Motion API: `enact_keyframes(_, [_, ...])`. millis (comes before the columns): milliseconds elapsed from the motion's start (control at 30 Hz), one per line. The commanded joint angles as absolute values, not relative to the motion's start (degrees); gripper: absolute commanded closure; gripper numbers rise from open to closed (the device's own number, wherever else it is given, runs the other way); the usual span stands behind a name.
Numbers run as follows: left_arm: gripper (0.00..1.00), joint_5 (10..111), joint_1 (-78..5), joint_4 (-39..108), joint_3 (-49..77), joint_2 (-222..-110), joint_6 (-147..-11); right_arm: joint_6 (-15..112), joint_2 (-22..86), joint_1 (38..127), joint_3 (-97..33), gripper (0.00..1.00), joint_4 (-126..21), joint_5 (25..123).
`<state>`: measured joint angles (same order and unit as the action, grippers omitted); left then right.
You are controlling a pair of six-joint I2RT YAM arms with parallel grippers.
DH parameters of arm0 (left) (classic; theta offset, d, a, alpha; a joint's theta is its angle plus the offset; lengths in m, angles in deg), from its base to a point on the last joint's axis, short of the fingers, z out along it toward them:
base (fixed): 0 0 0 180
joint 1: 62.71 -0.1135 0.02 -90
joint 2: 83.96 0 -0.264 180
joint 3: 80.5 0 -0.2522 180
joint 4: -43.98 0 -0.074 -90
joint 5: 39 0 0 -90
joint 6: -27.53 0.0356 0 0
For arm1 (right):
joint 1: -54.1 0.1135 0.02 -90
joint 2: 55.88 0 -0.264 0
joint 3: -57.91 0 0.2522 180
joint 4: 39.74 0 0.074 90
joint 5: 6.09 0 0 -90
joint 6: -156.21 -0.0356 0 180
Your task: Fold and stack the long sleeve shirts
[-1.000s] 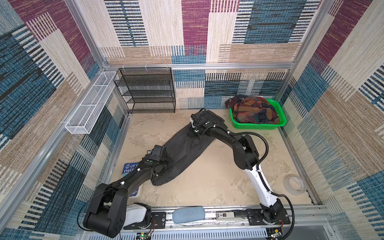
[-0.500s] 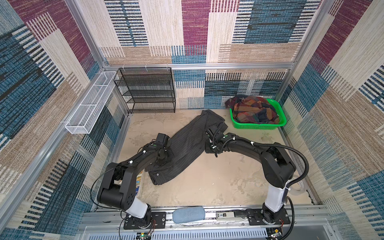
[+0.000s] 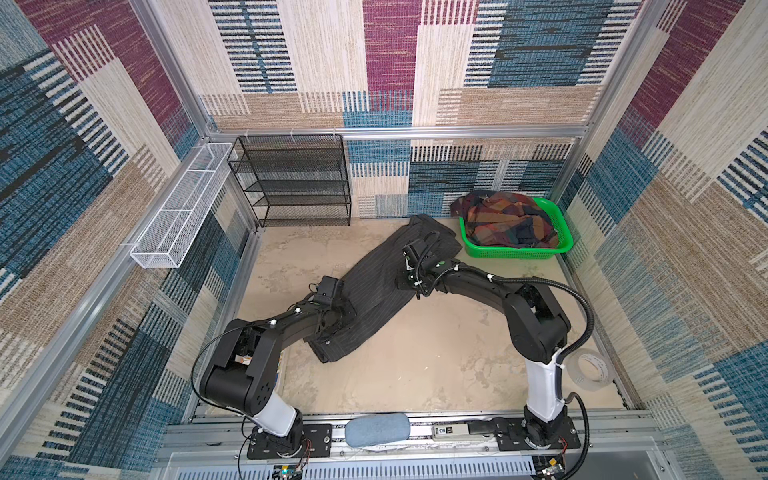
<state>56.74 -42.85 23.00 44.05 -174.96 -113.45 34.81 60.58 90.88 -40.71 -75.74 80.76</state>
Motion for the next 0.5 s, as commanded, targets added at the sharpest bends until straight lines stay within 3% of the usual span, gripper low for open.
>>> enact_keyframes(0, [1.00, 58.10, -39.83, 14.80, 46.35, -173.37, -122.96, 33.62, 62.72, 90.45, -39.76, 0.63, -73.12, 77.83])
enact_keyframes(267, [1.00, 57.09, -31.45, 14.71, 54.87, -159.45, -137.20, 39.30, 69.19, 83.20, -44.26, 0.65, -76.37, 79.39])
enact_keyframes(467, [1.00, 53.94, -28.04, 7.93, 47.46, -157.73, -130.70, 47.26, 67.13, 82.11, -49.85, 0.63, -78.23, 81.11])
